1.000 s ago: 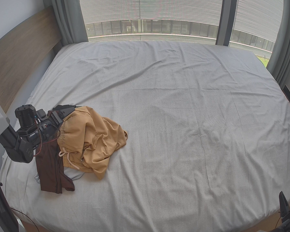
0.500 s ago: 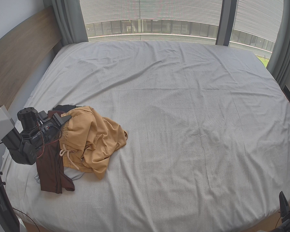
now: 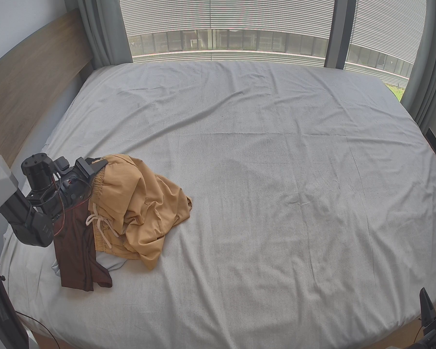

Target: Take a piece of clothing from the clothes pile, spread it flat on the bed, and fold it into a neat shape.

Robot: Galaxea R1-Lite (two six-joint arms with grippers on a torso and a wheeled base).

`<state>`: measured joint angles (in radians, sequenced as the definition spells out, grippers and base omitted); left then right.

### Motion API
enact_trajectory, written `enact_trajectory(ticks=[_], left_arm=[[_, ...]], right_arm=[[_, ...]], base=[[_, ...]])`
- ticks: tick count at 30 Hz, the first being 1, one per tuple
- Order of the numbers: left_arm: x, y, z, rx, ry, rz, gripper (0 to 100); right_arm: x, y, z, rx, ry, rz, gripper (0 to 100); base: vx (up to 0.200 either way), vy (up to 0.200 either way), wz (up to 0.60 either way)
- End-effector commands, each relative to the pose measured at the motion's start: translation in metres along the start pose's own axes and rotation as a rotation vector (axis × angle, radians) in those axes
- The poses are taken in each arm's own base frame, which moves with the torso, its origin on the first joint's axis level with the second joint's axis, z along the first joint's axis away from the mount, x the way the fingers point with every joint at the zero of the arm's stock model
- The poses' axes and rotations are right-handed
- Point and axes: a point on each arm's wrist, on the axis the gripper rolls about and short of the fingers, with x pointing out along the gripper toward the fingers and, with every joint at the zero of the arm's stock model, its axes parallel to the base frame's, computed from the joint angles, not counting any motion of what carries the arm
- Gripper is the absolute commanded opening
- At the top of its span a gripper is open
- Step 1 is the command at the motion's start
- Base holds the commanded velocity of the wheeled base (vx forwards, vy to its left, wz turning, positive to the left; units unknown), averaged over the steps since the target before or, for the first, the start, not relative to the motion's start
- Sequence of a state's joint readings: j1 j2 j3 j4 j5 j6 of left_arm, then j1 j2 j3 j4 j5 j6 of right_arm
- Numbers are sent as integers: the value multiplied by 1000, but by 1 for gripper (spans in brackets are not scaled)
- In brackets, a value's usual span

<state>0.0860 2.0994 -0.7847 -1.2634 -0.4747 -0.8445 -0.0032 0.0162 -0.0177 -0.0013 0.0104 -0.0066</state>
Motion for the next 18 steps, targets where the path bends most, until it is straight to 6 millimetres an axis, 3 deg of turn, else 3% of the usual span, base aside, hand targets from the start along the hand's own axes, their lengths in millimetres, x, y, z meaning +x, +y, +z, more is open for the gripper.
enact_trajectory(ticks=[1,9,18], left_arm=[[-13,-42,3,20,-12,-90,0],[-34,-104,-5,62,6,-236,0],[-60,-146,-9,109,66,-400,0]], right_arm=[[1,0,-5,-1,10,1,100],[1,0,-5,-1,10,1,100],[1,0,-5,-1,12,1,100]], base=[[0,0,0],[0,0,0],[0,0,0]])
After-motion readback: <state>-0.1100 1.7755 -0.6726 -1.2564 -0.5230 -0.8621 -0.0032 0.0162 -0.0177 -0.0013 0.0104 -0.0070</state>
